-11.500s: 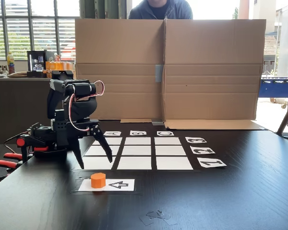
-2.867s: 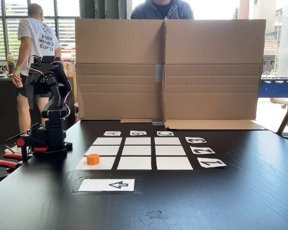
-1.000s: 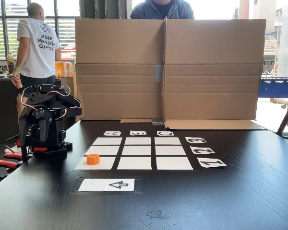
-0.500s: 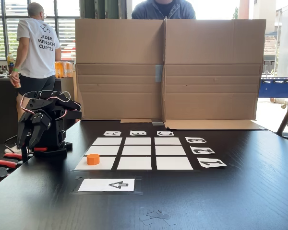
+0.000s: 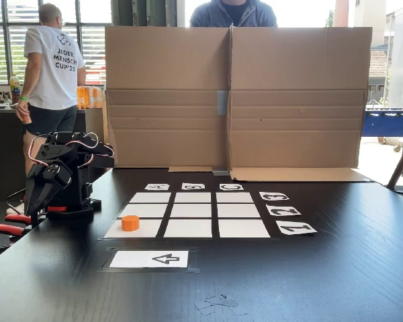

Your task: Pick up the round, orange token and place it in the grid on square A1.

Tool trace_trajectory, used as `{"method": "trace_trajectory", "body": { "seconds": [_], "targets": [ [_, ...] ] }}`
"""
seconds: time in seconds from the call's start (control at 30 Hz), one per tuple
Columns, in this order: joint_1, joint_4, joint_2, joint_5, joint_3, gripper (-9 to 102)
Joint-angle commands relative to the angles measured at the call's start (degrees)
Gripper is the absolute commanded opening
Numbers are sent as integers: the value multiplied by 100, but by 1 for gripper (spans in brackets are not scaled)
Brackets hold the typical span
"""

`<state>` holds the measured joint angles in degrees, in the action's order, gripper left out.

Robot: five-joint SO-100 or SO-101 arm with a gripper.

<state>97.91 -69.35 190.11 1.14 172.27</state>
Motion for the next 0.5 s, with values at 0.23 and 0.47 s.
{"method": "trace_trajectory", "body": {
  "seconds": [0.23, 0.47],
  "targets": [
    [132, 79, 35, 26, -26, -1],
    [88, 79, 35, 26, -26, -1]
  ]
}}
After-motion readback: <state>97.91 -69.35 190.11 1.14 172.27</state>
